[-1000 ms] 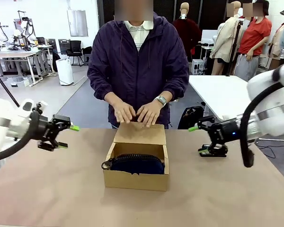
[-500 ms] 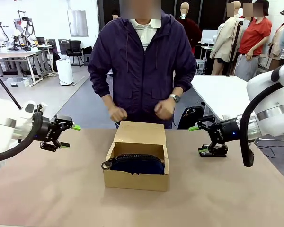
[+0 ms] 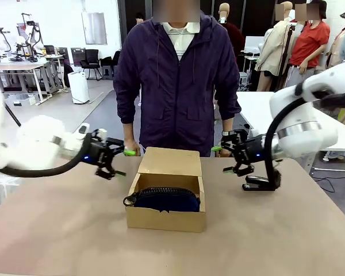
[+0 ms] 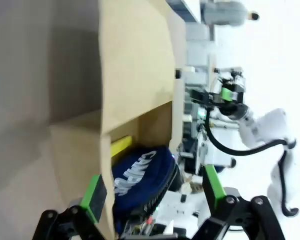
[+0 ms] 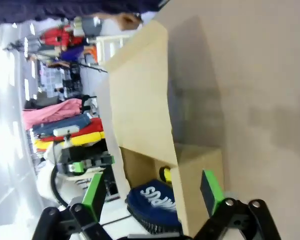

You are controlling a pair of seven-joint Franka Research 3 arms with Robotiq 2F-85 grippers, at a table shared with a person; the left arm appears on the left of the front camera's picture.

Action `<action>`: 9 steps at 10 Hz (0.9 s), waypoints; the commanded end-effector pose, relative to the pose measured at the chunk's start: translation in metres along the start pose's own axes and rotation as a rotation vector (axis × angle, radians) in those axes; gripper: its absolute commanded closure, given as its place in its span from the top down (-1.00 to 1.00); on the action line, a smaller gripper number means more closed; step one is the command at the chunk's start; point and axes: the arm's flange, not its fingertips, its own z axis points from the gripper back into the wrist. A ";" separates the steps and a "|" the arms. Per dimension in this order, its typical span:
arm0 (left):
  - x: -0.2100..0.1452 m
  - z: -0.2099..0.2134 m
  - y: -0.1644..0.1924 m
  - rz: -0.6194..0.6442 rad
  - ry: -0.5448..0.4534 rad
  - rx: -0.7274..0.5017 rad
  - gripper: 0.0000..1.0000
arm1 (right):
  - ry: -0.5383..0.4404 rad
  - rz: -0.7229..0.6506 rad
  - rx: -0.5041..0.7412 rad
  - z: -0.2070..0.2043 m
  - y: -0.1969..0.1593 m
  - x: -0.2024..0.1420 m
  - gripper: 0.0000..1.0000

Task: Pack the items into the box.
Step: Close the Mailer Box.

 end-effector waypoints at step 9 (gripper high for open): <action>0.065 -0.018 0.007 -0.066 0.078 -0.036 1.00 | 0.084 0.078 0.010 -0.066 -0.022 0.018 1.00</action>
